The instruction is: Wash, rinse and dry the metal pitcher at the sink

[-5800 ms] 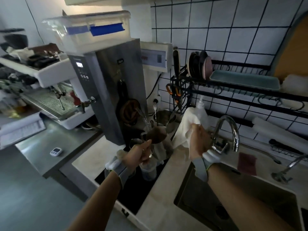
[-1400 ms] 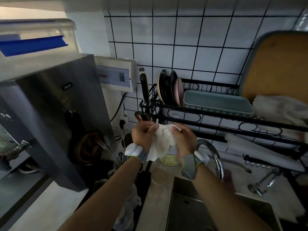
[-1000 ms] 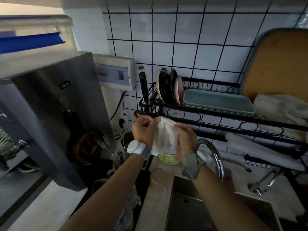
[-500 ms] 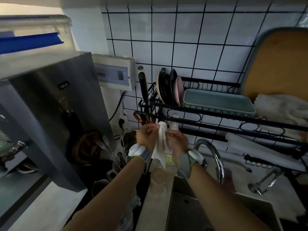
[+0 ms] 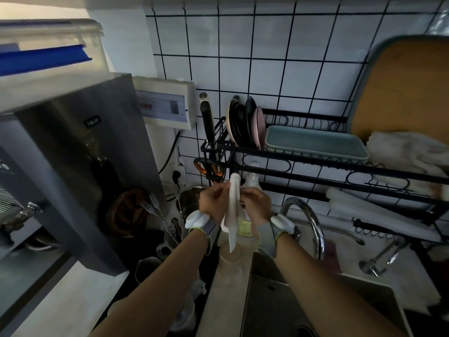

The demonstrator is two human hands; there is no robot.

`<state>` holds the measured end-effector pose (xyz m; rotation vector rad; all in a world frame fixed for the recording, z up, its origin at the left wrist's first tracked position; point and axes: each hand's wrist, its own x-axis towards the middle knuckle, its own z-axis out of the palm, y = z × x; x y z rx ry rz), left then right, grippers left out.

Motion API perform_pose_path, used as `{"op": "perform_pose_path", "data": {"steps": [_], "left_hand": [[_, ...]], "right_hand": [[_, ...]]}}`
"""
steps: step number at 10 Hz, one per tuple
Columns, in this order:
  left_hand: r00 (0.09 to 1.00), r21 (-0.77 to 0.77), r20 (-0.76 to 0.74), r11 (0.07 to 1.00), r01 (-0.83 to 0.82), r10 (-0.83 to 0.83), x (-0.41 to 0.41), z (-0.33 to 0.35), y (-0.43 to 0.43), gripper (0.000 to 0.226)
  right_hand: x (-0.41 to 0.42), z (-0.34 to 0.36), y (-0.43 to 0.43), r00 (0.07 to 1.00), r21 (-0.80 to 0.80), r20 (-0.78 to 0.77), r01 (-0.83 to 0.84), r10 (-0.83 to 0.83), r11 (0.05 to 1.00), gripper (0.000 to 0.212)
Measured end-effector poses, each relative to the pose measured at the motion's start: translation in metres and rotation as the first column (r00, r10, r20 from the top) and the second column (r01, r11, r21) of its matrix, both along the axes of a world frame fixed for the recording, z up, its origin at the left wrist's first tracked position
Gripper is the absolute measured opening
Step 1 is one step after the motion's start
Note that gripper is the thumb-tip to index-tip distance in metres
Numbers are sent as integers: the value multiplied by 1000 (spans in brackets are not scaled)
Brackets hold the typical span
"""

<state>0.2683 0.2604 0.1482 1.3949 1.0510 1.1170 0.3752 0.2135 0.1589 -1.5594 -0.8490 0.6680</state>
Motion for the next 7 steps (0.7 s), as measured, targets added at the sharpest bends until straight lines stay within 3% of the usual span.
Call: {"op": "perform_pose_path", "data": {"steps": [2, 3, 5, 6, 7], "left_hand": [[989, 71, -150, 997, 26, -15, -9, -4, -4, 16], [966, 66, -257, 997, 30, -12, -17, -10, -10, 21], [971, -46, -235, 997, -64, 51, -26, -26, -34, 12], [989, -120, -145, 993, 16, -33, -28, -34, -51, 17], [974, -160, -150, 977, 144, -168, -24, -34, -62, 32]], "right_hand": [[9, -3, -12, 992, 16, 11, -126, 125, 992, 31], [8, -4, -26, 997, 75, 26, -76, 75, 994, 21], [7, -19, -51, 1000, 48, -28, 13, -12, 999, 24], [9, -25, -64, 997, -15, -66, 47, -48, 999, 10], [5, -21, -74, 984, -76, -170, 34, -46, 997, 27]]}}
